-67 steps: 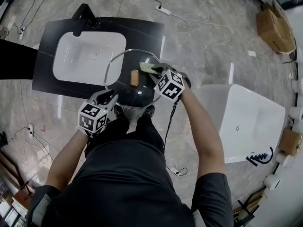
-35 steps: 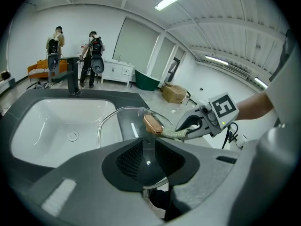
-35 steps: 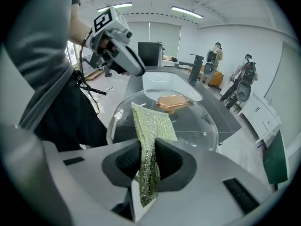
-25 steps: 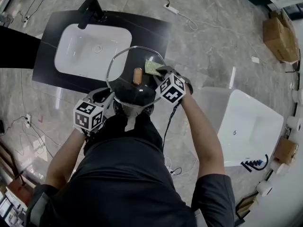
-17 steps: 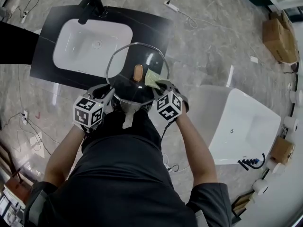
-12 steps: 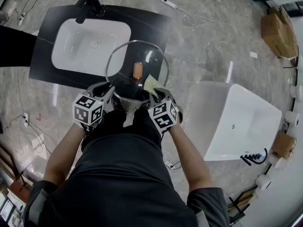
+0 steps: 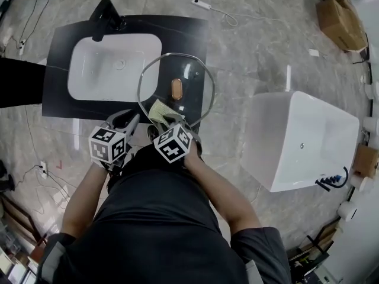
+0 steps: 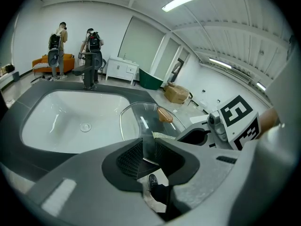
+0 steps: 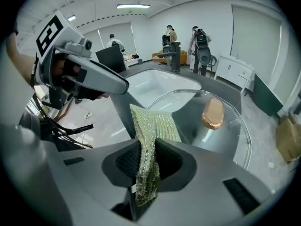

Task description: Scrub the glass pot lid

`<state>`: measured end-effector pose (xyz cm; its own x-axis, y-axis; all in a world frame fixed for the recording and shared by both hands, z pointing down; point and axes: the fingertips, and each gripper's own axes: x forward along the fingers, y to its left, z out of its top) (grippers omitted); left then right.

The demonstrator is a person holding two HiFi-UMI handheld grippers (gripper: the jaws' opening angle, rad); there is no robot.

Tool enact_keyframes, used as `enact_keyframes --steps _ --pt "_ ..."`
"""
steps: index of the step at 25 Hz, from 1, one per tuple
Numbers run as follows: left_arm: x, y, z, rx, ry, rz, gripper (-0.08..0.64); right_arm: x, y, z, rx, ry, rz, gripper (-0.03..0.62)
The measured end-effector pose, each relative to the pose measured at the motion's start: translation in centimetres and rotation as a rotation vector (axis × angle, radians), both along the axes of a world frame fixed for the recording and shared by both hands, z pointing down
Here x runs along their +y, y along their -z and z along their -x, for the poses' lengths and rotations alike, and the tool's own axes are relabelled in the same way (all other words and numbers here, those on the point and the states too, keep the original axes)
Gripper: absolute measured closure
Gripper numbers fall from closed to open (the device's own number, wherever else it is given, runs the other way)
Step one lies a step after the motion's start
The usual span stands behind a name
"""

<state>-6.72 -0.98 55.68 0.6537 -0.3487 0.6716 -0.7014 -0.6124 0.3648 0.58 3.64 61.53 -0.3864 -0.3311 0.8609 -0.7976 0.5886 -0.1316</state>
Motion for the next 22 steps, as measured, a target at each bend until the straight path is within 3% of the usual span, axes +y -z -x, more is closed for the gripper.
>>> enact_keyframes --steps 5,11,14,18,22 --pt "0.0 -0.5 1.0 0.007 -0.015 0.016 0.482 0.0 0.3 -0.5 0.018 -0.065 0.003 0.529" --pt "-0.3 -0.4 0.4 0.04 -0.053 0.01 0.482 0.9 -0.2 -8.9 0.077 -0.305 0.022 0.53" --pt "-0.4 -0.4 0.0 0.051 -0.065 0.006 0.482 0.8 0.0 -11.0 0.092 -0.354 0.027 0.529" --pt "-0.5 -0.4 0.5 0.051 -0.053 0.01 0.482 0.7 0.2 -7.7 0.086 -0.249 0.032 0.53" --pt "-0.7 -0.4 1.2 0.048 -0.026 0.014 0.482 1.3 0.3 -1.7 0.074 0.002 0.059 0.529"
